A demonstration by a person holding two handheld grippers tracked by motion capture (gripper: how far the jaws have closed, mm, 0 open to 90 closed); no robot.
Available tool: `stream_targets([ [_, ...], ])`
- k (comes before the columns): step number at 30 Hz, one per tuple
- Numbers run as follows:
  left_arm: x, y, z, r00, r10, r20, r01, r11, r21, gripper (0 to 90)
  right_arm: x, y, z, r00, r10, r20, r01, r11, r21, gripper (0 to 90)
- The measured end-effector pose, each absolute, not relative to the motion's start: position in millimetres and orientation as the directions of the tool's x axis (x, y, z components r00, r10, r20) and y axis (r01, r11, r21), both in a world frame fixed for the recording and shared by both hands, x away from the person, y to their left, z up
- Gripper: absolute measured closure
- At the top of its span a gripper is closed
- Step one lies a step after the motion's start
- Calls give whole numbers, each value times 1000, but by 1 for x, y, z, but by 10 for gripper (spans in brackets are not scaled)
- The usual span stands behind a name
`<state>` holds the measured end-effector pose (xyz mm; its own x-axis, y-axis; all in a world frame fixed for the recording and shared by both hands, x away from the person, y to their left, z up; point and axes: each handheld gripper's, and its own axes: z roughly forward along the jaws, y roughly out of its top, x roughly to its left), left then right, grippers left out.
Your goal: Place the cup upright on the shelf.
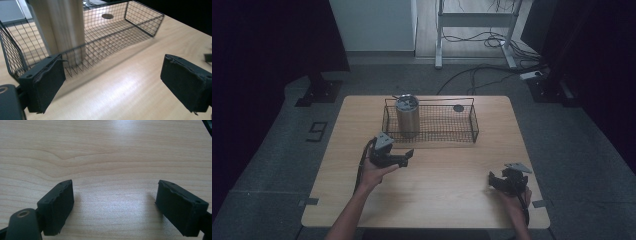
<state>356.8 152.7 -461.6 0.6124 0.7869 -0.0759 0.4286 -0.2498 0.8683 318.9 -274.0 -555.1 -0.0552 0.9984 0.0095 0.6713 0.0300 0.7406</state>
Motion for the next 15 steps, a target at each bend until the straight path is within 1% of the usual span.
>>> stream_targets([
  [7,330,153,-473,638,765,-92,437,-260,861,63,319,-274,-555,-55,998,10,671,30,741,147],
  [13,309,152,-493,659,749,-68,446,-316,838,64,319,-274,-555,-55,998,10,671,30,741,146],
  [15,302,153,-502,665,742,-82,459,-319,829,64,319,-274,-555,-55,998,10,671,30,741,147],
])
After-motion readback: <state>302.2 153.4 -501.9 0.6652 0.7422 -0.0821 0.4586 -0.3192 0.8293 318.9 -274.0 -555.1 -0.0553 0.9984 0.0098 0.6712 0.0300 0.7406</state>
